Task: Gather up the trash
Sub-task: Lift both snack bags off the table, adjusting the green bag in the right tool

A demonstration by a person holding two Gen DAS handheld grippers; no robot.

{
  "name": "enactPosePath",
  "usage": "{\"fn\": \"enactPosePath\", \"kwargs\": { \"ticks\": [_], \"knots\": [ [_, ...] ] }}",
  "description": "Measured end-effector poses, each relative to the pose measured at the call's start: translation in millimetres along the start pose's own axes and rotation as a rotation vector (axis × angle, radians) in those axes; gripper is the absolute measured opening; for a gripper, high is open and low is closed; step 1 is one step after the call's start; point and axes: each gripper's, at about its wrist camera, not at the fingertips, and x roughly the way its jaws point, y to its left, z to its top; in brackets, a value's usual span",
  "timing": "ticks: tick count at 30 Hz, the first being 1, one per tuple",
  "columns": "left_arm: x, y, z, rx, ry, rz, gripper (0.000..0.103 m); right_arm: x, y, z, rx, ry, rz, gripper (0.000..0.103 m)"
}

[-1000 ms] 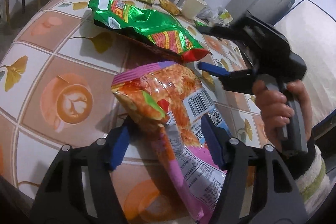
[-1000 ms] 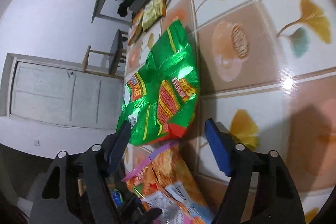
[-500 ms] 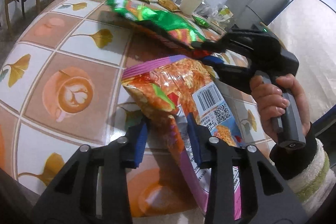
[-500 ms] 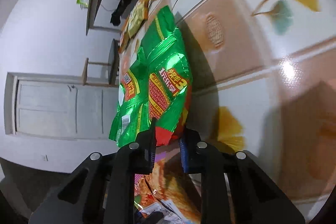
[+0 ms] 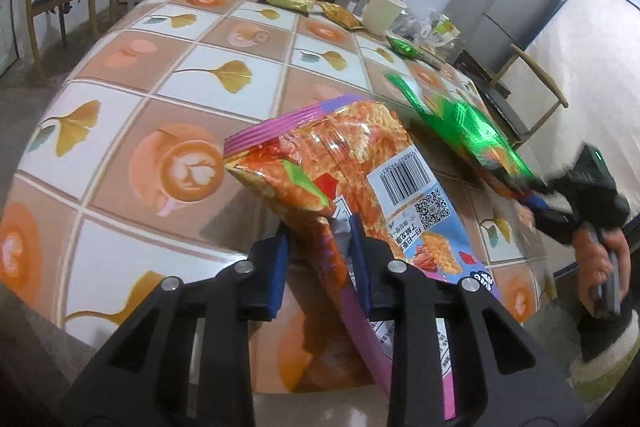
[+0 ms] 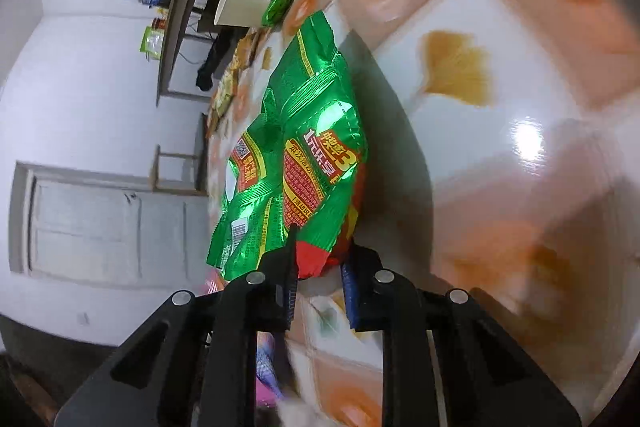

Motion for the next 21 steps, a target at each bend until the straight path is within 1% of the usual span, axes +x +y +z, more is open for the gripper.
{"fn": "enactPosePath", "kwargs": {
  "ticks": [4, 6, 7, 8, 9, 10, 11, 13, 16, 17, 21],
  "knots": [
    [-3.3, 8.4, 2.0, -0.024, -0.014, 0.024, 0.026, -34.8, -10.3, -17.5, -0.096, 0.037, -0.073, 0.019],
    [-4.4, 9.1, 2.0, -0.028, -0.014, 0.028, 0.026, -46.8, -15.4, -27.4, -0.139, 0.078, -0.098, 0.021],
    [-4.7, 8.8, 1.9, -0.027, -0.014, 0.03, 0.026, -52.4, -19.1, -31.2, -0.14, 0.078, -0.125, 0.023],
    [-4.8, 7.7, 1.9, -0.027, -0.014, 0.035, 0.026, -59.2, -23.2, -33.0, -0.124, 0.065, -0.159, 0.035],
    [-4.8, 6.6, 1.8, -0.026, -0.015, 0.041, 0.027, -62.7, -26.5, -34.7, -0.102, 0.054, -0.162, 0.045],
    [-4.9, 6.2, 1.3, -0.027, -0.016, 0.045, 0.027, -67.1, -30.2, -35.8, -0.071, 0.037, -0.137, 0.05],
    [-4.9, 6.1, 1.1, -0.029, -0.017, 0.045, 0.027, -69.6, -33.2, -37.4, -0.039, 0.025, -0.097, 0.057],
    [-4.8, 5.9, 0.8, -0.034, -0.017, 0.046, 0.027, -70.5, -37.4, -42.7, -0.001, 0.015, -0.043, 0.059],
    [-4.8, 5.0, 0.1, -0.034, -0.02, 0.05, 0.027, -60.6, -45.8, -51.7, 0.073, 0.016, 0.042, 0.059],
    [-4.9, 5.0, -0.1, -0.034, -0.02, 0.052, 0.027, -58.6, -44.9, -53.5, 0.085, -0.006, 0.053, 0.059],
    [-5.1, 4.9, -0.2, -0.035, -0.021, 0.054, 0.027, -50.5, -33.4, -55.5, 0.092, -0.06, 0.025, 0.059]
  ]
}}
